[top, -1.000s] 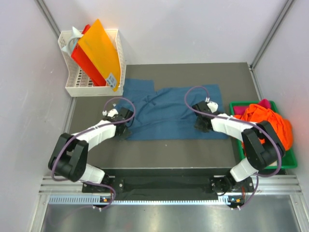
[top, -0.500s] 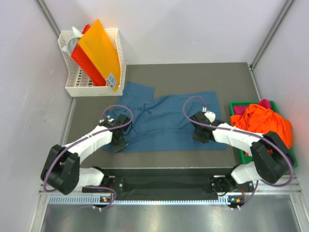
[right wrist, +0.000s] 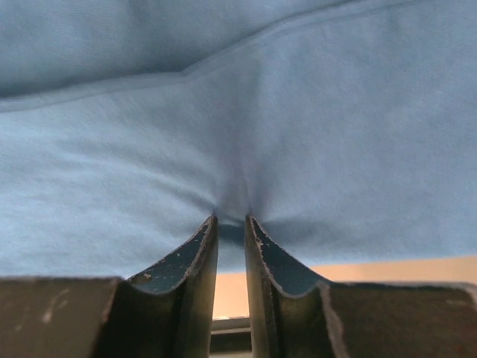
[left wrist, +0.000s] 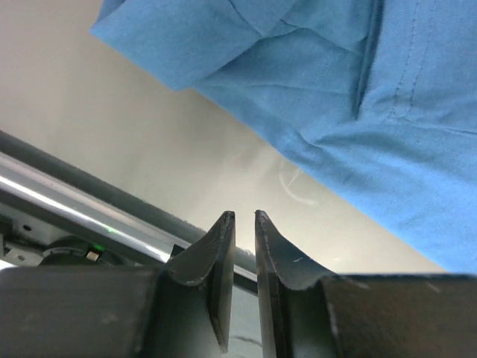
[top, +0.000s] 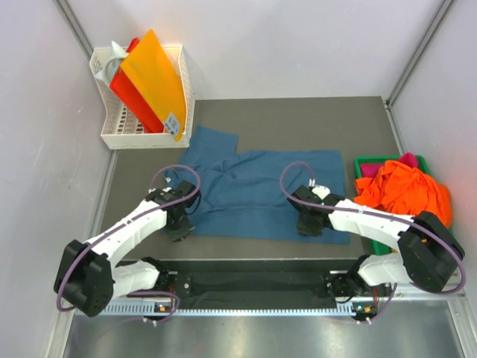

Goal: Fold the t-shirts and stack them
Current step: Fold the flattened tshirt in 1/3 of the way

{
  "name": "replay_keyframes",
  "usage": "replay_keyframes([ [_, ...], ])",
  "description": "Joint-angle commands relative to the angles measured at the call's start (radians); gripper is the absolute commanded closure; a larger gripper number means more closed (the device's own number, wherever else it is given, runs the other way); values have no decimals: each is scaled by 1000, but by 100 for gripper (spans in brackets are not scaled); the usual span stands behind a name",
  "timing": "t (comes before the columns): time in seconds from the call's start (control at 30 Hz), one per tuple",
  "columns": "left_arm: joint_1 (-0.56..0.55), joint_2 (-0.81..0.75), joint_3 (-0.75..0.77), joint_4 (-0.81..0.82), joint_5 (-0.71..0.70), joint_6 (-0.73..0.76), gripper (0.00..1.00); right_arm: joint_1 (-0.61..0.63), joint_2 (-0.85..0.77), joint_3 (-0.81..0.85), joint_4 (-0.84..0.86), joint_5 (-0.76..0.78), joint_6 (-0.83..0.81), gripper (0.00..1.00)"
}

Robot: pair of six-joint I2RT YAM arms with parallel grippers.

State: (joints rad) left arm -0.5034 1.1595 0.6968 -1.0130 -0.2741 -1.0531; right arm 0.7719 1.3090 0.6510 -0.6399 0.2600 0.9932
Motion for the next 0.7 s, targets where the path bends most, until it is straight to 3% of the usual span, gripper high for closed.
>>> replay_keyframes([
  [0.0,-6,-30,98,-38,-28,10,76,17,-24,126,-110,62,-33,77],
  [0.23,-6,-40,273,174,-179,211,60,10,81,410,-49,205,-263,52],
  [0.4,-4,100,285,271,-212,225,59,9,183,516,16,226,-401,51],
  [0.57,-1,229,300,260,-235,189,62,3,230,503,46,223,-426,53],
  [0.67,-3,203,297,229,-188,182,64,1,197,437,57,209,-391,55],
])
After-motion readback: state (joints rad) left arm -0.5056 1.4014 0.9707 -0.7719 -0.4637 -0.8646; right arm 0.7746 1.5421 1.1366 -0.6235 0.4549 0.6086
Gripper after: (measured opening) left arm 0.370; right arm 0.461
